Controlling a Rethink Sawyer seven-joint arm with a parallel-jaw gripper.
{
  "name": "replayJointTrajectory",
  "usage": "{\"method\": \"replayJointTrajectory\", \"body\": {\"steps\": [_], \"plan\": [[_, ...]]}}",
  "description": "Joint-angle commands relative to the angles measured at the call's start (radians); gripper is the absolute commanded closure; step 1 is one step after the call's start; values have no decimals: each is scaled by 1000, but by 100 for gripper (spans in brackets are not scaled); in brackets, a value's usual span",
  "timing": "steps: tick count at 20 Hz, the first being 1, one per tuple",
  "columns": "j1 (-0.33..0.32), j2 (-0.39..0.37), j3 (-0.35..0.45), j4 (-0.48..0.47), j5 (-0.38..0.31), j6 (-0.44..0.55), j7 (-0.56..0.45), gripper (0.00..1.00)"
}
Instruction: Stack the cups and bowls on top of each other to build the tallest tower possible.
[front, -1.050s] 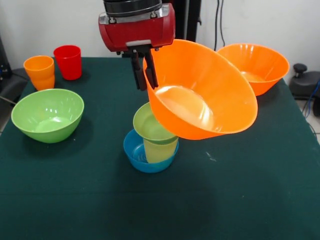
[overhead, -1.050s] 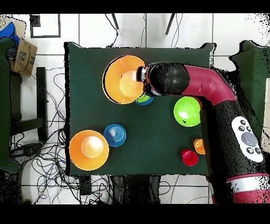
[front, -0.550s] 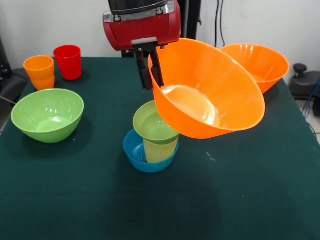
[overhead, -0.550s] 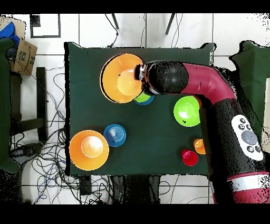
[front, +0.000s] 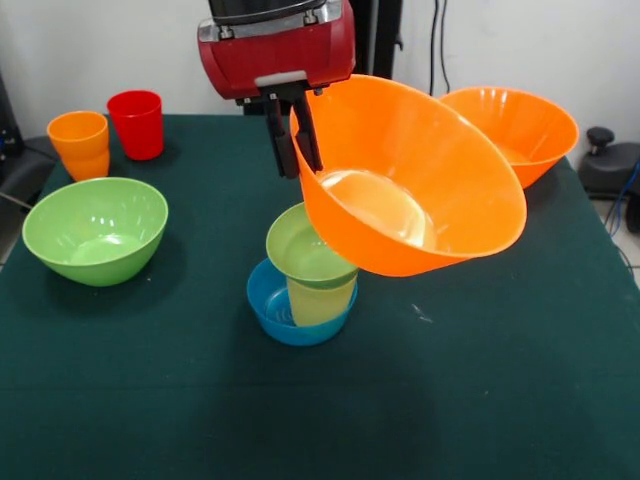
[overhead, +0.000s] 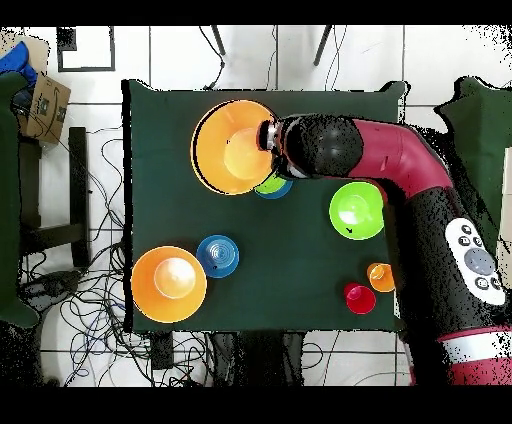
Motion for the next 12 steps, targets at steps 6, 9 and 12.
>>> {"method": "replayJointTrajectory", "body": {"steps": [6, 9, 12], "plan": [[-51, 22, 67, 73, -67, 131, -243, 100], [-53, 24, 66, 62, -75, 148, -248, 100], [-50, 30, 64, 47, -84, 158, -250, 100]]}}
